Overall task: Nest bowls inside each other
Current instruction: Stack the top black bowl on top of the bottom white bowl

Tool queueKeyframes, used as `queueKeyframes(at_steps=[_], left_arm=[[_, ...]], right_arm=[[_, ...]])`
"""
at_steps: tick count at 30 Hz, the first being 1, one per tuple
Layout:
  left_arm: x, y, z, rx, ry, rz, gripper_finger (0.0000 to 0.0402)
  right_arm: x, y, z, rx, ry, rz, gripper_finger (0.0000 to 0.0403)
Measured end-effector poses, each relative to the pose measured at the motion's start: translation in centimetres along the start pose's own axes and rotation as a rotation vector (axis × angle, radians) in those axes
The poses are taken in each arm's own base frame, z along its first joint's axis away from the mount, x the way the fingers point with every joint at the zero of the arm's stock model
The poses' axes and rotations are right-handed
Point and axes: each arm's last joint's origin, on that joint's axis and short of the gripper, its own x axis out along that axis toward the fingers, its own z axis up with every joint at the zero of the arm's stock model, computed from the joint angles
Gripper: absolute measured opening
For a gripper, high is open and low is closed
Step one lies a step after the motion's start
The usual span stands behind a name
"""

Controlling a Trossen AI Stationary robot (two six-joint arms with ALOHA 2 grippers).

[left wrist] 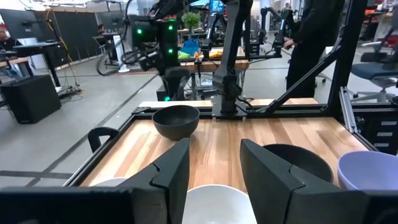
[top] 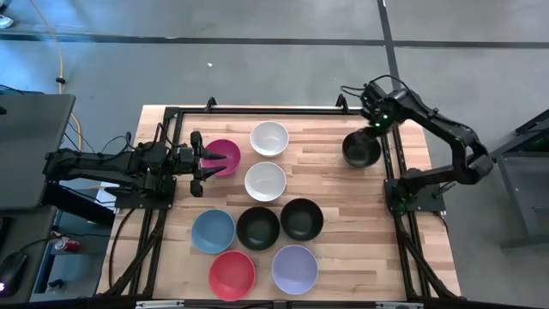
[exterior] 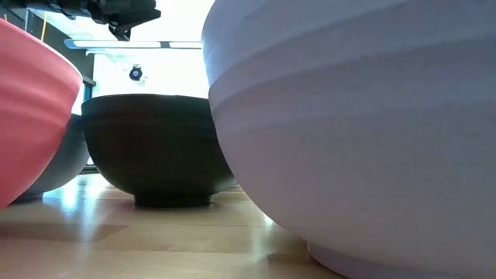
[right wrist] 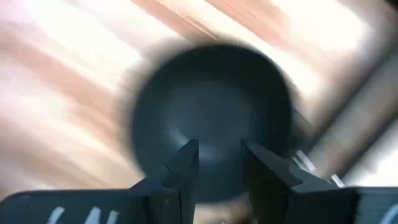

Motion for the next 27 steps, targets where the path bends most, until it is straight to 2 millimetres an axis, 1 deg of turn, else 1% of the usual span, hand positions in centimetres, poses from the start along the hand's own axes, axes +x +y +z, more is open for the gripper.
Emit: queueKeyframes(at_steps=[2,5,7,10,13,17,22,27], left_arm=[[0.0,0.0,0.0,-0.008,0.0,0.0,0.0131],[0.0,0.0,0.0,-0.019,0.001,0.0,0.0131],[0.0,0.0,-0.1,-0.031,0.008,0.0,0.0131],[0.0,0.0,-0.2,-0.037,0.02,-0.001,0.0131],[0.0,0.0,-0.3,-0.037,0.026,-0.001,0.0131],[0.0,0.0,-0.3,-0.038,0.026,-0.001,0.0131],[0.0,0.0,-0.2,-0.055,0.025,0.0,0.0131],[0.0,0.0,-0.2,-0.056,0.025,0.002,0.0131]], right_arm=[[0.0,1.1,0.8,-0.111,-0.093,0.042,0.011],[0.0,1.9,1.5,-0.261,-0.169,-0.01,0.011],[0.1,2.0,1.8,-0.332,-0.184,-0.05,0.011],[0.8,1.5,2.0,-0.38,-0.133,-0.083,0.011],[1.9,0.8,2.2,-0.393,-0.04,-0.095,0.011],[3.7,-0.3,2.8,-0.367,0.067,-0.145,0.011],[5.4,-1.5,3.6,-0.333,0.144,-0.216,0.011],[6.4,-2.7,4.0,-0.302,0.177,-0.253,0.011]])
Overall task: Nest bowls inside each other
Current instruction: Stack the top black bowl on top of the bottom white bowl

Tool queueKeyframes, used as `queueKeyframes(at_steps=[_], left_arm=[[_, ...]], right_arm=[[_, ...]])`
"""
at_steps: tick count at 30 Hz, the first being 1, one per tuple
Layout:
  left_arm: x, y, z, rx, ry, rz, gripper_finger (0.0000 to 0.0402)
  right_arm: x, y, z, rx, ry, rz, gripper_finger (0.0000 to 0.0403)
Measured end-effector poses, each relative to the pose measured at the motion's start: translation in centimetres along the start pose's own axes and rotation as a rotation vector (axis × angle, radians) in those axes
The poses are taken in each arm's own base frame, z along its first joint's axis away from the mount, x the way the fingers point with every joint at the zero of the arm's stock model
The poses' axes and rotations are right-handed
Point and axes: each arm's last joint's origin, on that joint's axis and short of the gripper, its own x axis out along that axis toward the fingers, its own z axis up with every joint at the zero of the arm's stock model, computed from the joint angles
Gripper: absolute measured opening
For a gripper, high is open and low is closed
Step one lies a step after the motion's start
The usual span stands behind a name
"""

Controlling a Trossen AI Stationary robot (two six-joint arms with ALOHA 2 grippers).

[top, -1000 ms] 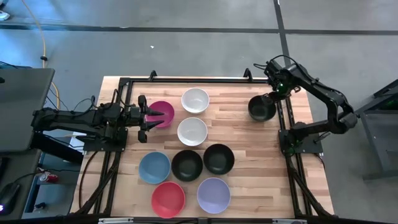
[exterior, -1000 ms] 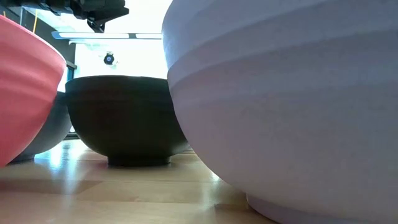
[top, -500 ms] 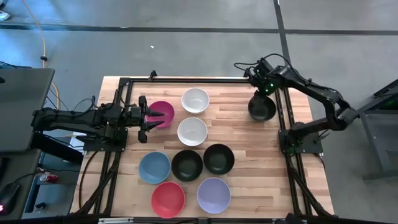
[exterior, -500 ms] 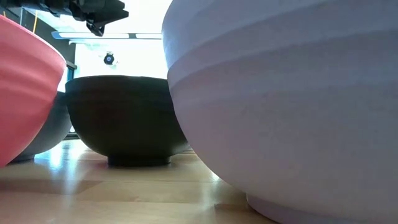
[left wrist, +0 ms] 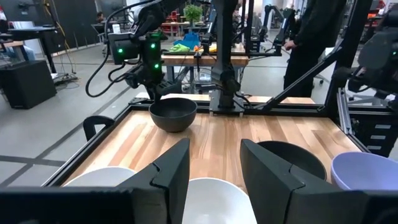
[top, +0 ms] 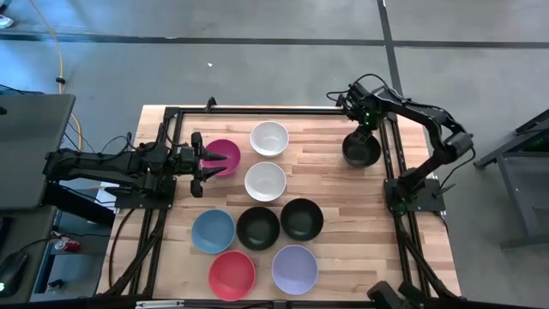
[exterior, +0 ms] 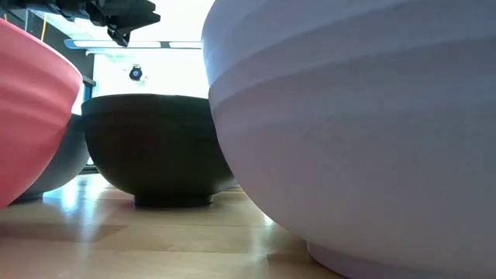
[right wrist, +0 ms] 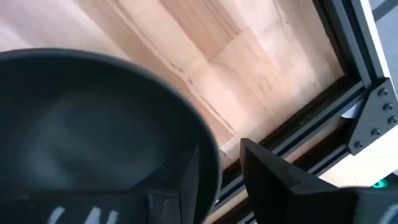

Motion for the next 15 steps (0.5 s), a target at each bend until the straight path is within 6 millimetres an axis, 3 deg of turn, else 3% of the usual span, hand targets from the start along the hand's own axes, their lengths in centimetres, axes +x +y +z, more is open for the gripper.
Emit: queueKeyframes(at_steps=[15], left_arm=[[0.0,0.02,0.01,0.0,-0.001,0.006,0.0131]], right_arm=[[0.73,-0.44,0.38,0.017,-0.055,0.078,0.011]])
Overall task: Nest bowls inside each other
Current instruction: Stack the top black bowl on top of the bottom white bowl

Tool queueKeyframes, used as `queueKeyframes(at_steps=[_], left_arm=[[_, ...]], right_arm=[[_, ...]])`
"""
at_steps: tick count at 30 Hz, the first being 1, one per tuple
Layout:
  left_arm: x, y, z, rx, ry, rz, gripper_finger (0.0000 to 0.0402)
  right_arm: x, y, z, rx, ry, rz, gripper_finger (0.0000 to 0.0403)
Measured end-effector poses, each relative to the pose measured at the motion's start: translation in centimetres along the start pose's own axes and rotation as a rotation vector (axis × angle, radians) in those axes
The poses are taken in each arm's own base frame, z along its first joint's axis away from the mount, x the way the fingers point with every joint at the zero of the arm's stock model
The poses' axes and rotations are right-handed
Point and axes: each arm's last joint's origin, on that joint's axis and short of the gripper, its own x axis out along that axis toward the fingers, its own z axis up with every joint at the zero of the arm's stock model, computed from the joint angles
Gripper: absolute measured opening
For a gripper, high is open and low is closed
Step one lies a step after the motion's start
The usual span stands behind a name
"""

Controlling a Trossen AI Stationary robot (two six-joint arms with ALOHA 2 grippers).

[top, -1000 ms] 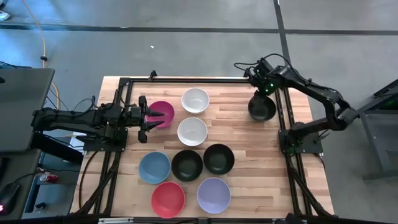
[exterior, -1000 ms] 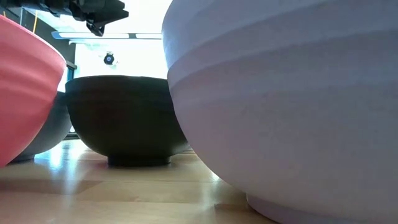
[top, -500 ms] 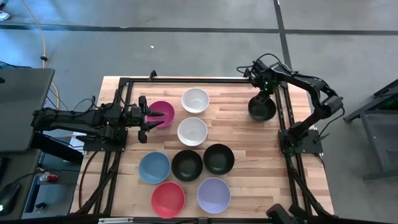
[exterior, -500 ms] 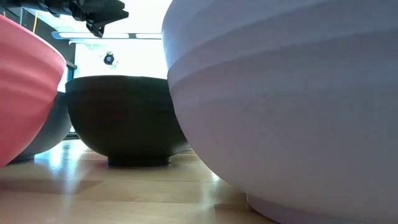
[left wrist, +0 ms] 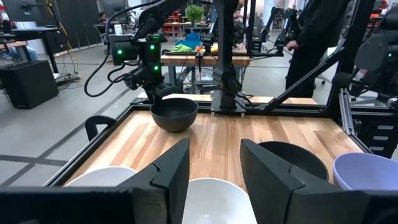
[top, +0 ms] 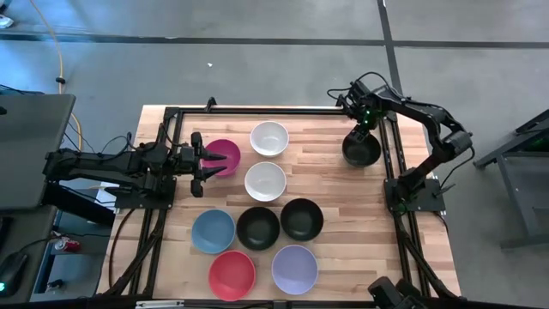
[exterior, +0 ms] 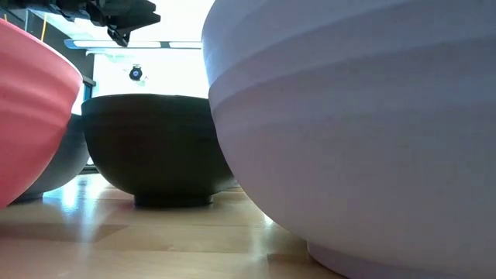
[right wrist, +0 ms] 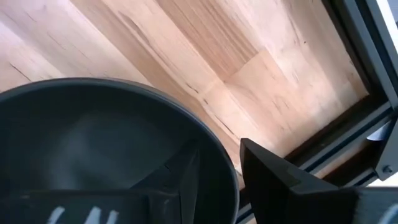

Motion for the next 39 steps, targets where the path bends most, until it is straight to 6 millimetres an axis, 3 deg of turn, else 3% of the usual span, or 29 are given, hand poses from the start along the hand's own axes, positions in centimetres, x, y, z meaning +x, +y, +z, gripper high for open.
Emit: queueKeyframes(at_steps=[8,16,33,39], left_arm=[[0.0,0.0,0.0,0.0,0.0,0.0,0.0131],[0.0,0.0,0.0,0.0,0.0,0.0,0.0131],[0.0,0.0,0.0,0.001,0.004,-0.001,0.0131],[0.0,0.0,-0.2,0.004,0.026,-0.001,0.0131]], right_arm=[[0.2,0.0,-0.1,0.026,0.003,-0.009,0.0099],[0.2,0.0,-0.1,0.029,0.002,-0.011,0.0009],[0.2,0.2,0.0,0.256,-0.014,0.063,0.0001],[-0.9,1.4,0.6,0.317,-0.008,0.138,0.0]])
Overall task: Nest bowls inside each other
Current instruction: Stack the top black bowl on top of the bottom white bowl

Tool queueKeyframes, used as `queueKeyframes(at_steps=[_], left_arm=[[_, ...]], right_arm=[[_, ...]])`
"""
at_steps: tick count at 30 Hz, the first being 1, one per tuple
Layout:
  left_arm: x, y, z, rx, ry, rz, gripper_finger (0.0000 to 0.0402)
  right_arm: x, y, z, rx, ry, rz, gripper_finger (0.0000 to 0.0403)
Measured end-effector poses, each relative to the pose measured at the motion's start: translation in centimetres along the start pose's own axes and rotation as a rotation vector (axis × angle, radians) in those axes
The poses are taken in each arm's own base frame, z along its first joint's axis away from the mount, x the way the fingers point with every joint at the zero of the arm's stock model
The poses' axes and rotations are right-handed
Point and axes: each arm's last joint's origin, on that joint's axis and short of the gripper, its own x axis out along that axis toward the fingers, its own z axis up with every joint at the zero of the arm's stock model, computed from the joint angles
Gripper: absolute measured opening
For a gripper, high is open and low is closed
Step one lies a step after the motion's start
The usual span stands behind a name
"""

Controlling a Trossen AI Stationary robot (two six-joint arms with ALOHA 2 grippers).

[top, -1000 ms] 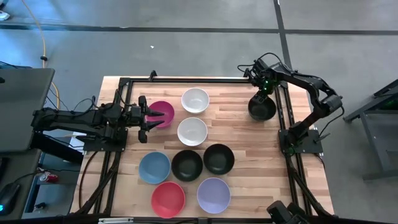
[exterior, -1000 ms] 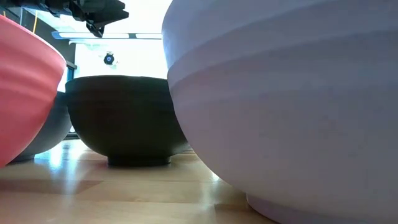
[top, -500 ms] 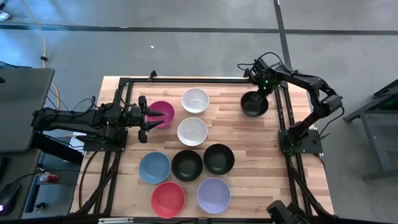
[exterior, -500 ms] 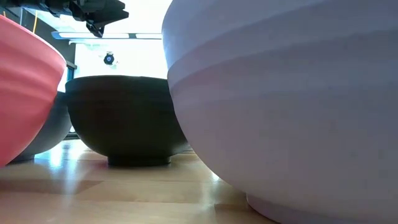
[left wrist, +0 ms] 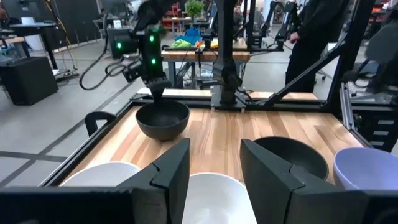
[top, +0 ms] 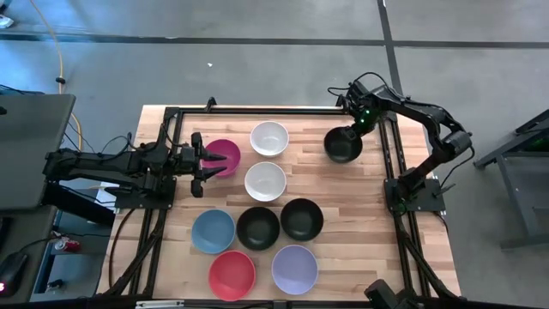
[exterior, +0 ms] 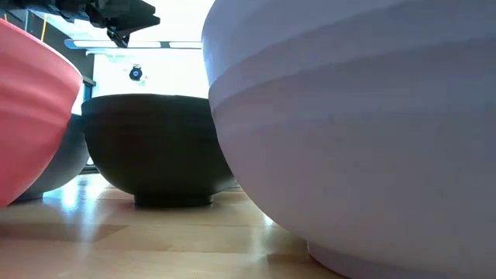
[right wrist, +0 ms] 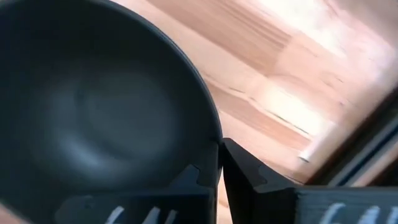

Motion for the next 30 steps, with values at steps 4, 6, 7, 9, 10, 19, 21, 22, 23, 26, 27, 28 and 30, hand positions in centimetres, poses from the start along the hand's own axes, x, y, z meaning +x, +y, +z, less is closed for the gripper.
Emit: queueKeyframes(at_steps=[4,6,7,9,10,19,21,22,23,26,27,28,30], left_arm=[[0.0,0.0,-0.5,0.008,0.055,0.005,0.0131],[0.0,0.0,-0.9,0.013,0.087,0.007,0.0131],[0.0,0.0,-1.0,0.012,0.101,0.007,0.0131],[-0.1,0.0,-1.2,0.009,0.119,0.008,0.0131],[-0.1,0.0,-1.2,0.01,0.125,0.008,0.0131],[-0.2,0.0,-2.1,0.004,0.214,0.005,0.0131],[-0.3,0.0,-2.4,0.002,0.254,0.005,0.0131],[-0.4,0.0,-2.6,0.004,0.273,0.005,0.0131],[-0.4,0.0,-2.8,0.005,0.29,0.006,0.0131],[-0.5,0.1,-3.1,0.01,0.325,0.026,0.0131],[-0.5,0.1,-3.2,0.008,0.331,0.04,0.0131],[-0.6,0.2,-3.2,0.003,0.337,0.06,0.0131],[-0.6,0.4,-3.4,-0.014,0.347,0.121,0.0131]], right_arm=[[-1.2,2.0,0.3,-0.035,-0.016,0.009,0.0],[-2.0,3.0,0.5,-0.049,-0.03,0.015,0.0],[-2.5,3.4,0.6,-0.055,-0.041,0.02,0.0],[-3.5,4.3,0.8,-0.06,-0.059,0.027,0.0],[-4.0,4.6,0.9,-0.062,-0.068,0.031,0.0],[-8.8,8.4,1.0,-0.085,-0.133,0.157,0.0],[-9.7,9.5,0.8,-0.1,-0.151,0.202,0.0],[-10.1,10.0,0.7,-0.111,-0.158,0.225,0.0],[-10.5,10.5,0.6,-0.117,-0.165,0.243,0.0],[-11.3,11.9,0.2,-0.127,-0.186,0.273,0.0],[-11.5,12.3,0.1,-0.127,-0.188,0.28,0.0],[-11.7,12.7,-0.1,-0.124,-0.191,0.289,0.0],[-11.7,13.5,-0.3,-0.125,-0.194,0.315,0.0]])
